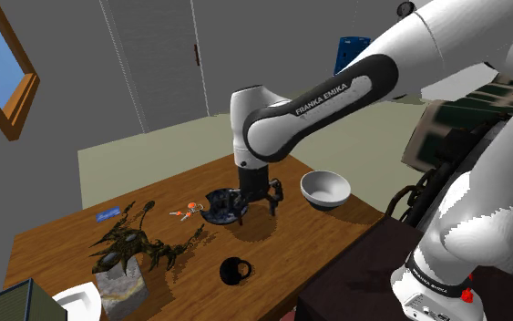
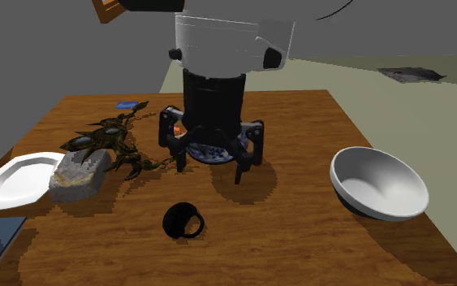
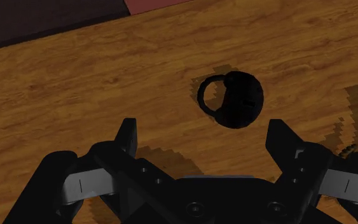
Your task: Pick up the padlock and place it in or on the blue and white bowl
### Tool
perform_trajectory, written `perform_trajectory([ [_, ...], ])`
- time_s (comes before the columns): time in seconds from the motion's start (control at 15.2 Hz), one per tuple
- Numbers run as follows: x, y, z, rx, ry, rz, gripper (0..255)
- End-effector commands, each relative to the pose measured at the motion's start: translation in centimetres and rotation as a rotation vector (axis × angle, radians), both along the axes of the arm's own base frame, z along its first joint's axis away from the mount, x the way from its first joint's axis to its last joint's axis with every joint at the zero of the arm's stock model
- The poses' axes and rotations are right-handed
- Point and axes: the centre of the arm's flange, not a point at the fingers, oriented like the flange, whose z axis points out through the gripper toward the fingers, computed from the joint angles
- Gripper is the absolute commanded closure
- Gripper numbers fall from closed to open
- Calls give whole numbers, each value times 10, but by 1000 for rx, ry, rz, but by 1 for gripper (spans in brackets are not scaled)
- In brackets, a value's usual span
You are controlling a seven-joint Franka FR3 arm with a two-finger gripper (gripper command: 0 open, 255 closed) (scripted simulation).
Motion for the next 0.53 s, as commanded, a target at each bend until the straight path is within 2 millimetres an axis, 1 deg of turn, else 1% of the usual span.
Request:
perform_trajectory([
  [0.0, 10, 18, -17, 6, 13, -38, 0],
  [0.46, 57, 71, -74, 23, 57, -161, 0],
])
